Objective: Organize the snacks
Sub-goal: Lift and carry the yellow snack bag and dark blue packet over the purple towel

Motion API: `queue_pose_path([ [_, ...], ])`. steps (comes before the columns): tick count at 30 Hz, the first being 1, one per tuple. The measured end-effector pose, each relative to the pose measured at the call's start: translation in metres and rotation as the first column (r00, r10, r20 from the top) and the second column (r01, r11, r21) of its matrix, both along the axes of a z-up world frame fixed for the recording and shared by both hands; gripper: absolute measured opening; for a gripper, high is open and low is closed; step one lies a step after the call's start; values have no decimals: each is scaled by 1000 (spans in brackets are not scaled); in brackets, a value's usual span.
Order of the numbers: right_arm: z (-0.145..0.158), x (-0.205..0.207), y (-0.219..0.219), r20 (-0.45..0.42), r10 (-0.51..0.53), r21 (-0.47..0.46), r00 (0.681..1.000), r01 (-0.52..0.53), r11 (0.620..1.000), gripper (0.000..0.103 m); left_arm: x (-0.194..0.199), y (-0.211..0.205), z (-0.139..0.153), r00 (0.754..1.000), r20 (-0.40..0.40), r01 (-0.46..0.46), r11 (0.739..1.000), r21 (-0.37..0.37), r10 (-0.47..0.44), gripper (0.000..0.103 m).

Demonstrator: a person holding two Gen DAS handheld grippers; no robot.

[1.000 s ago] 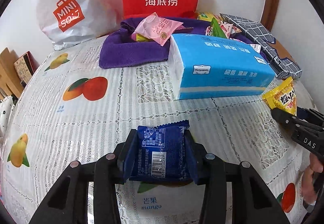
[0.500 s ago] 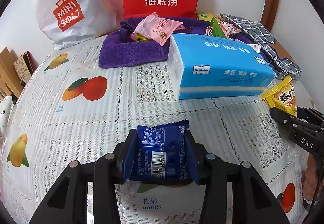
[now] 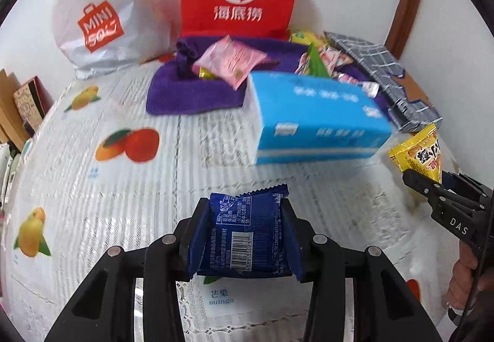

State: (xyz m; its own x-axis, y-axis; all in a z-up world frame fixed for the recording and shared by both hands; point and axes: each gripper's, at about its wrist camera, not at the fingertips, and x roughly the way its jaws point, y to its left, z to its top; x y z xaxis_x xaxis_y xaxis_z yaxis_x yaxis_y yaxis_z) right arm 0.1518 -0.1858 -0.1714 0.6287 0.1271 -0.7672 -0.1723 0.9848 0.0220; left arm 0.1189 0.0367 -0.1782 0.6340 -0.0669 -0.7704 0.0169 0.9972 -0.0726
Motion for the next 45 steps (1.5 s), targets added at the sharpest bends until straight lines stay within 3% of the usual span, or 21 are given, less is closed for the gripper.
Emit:
queue_pose_path([
  [6, 36, -9, 6, 60, 8, 13, 998, -9, 1000, 44, 3, -6, 25, 1000, 24, 15, 1000, -6, -15, 42],
  [15, 64, -13, 9, 99, -14, 19, 995, 12, 1000, 44, 3, -13, 54, 998, 61, 22, 1000, 8, -22, 42],
  [45, 92, -22, 15, 155, -36, 4, 987, 36, 999, 44, 0, -20, 88, 993, 114, 38, 999, 17, -40, 42],
])
